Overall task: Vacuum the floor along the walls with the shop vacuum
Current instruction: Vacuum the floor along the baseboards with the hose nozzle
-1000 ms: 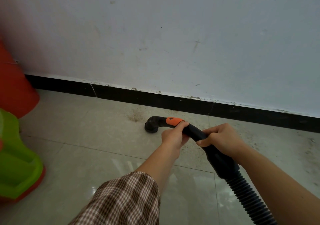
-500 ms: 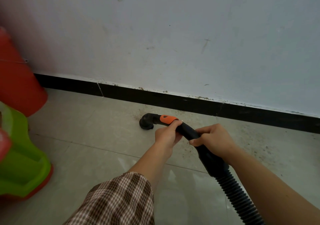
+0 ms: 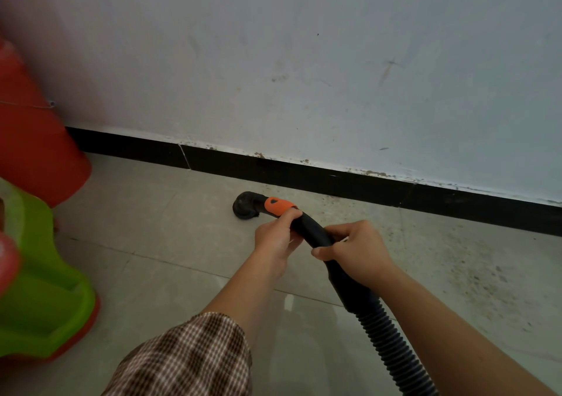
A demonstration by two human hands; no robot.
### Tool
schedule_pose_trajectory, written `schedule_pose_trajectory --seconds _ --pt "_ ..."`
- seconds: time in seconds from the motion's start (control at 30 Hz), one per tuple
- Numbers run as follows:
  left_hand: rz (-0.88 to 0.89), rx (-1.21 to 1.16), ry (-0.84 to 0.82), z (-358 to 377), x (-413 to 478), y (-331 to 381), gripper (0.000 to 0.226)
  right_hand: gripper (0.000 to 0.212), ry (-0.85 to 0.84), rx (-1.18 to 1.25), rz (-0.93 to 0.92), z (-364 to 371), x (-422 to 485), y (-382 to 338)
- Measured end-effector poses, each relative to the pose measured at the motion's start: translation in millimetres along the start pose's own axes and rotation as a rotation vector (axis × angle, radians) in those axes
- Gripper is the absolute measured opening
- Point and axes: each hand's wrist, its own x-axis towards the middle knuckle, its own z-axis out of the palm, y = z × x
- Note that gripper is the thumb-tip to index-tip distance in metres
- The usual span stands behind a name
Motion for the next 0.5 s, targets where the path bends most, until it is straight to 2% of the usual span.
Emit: schedule_pose_trajectory --seconds 0.5 --pt "0.108 0.02 0.027 -45 37 29 0.02 0.019 0.056 -0.057 -0.115 62 28 -21"
